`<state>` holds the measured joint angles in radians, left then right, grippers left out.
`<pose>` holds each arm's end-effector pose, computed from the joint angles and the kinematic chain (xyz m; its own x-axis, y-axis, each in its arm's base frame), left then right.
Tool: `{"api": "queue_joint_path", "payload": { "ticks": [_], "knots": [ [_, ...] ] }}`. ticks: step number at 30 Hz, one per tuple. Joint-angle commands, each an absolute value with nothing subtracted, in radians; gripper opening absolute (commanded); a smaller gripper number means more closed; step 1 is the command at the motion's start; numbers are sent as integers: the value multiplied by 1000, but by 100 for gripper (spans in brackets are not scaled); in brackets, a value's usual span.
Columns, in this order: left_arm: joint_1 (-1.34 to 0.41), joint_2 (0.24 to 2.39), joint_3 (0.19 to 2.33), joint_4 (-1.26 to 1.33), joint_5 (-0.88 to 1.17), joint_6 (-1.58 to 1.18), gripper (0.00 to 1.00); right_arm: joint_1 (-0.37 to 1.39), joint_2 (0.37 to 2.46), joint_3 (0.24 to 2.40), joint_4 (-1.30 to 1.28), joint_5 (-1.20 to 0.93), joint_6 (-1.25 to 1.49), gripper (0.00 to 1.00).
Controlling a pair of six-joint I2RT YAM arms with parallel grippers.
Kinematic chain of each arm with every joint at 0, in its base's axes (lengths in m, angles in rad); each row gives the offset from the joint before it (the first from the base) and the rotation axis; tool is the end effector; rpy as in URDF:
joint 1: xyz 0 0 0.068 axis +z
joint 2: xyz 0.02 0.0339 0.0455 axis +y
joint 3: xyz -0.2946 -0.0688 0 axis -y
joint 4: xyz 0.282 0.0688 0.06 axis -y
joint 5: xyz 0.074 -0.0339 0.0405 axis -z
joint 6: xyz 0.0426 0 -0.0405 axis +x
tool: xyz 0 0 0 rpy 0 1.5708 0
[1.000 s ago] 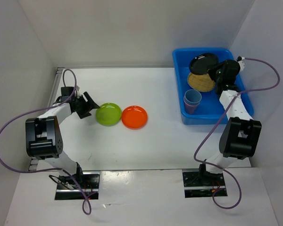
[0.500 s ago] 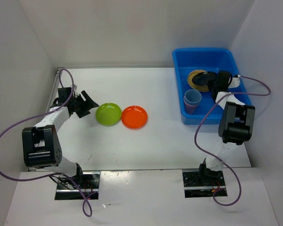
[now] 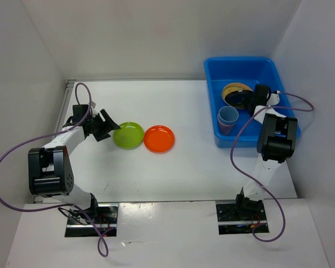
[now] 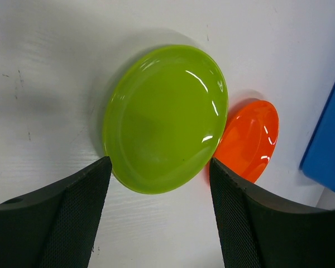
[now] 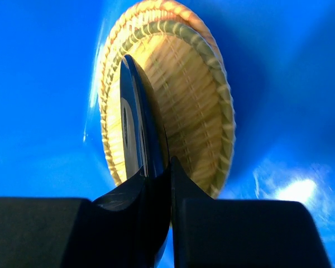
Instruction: Place the mixed dishes into the plastic bin
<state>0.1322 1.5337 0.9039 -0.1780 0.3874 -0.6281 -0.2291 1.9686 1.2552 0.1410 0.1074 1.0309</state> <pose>0.3498 0.0303 0.2083 -0.6601 -0.6366 -0.3987 -0.3103 0.7145 -0.6270 0.4707 -0.1145 0.1829 -0.0022 0.8762 -0.4819 0.6136 0.3817 0.6912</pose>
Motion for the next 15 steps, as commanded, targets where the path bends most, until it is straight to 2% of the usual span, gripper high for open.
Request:
{"api": "queue_joint_path", "payload": {
  "ticks": [1,3,5,8,9,11,15],
  "knots": [
    [126,1537,894,-166,403,-606,78,-236,2003,1370,83,103,1000,3],
    [117,1537,894,-179,403,-597,78,-236,2031,1413,46,103,1000,3],
    [117,1517,894,-190,394,-597,78,-236,2045,1436,3,103,976,10],
    [117,1517,885,-190,403,-597,80,-245,2045,1448,-37,103,950,57],
    [117,1517,885,-190,413,-597,83,-245,2045,1460,-49,103,950,77],
    [117,1517,885,-201,413,-597,85,-245,2036,1495,-127,103,921,89],
    [107,1499,885,-201,370,-597,87,-255,2016,1534,-256,103,884,92]
  ]
}}
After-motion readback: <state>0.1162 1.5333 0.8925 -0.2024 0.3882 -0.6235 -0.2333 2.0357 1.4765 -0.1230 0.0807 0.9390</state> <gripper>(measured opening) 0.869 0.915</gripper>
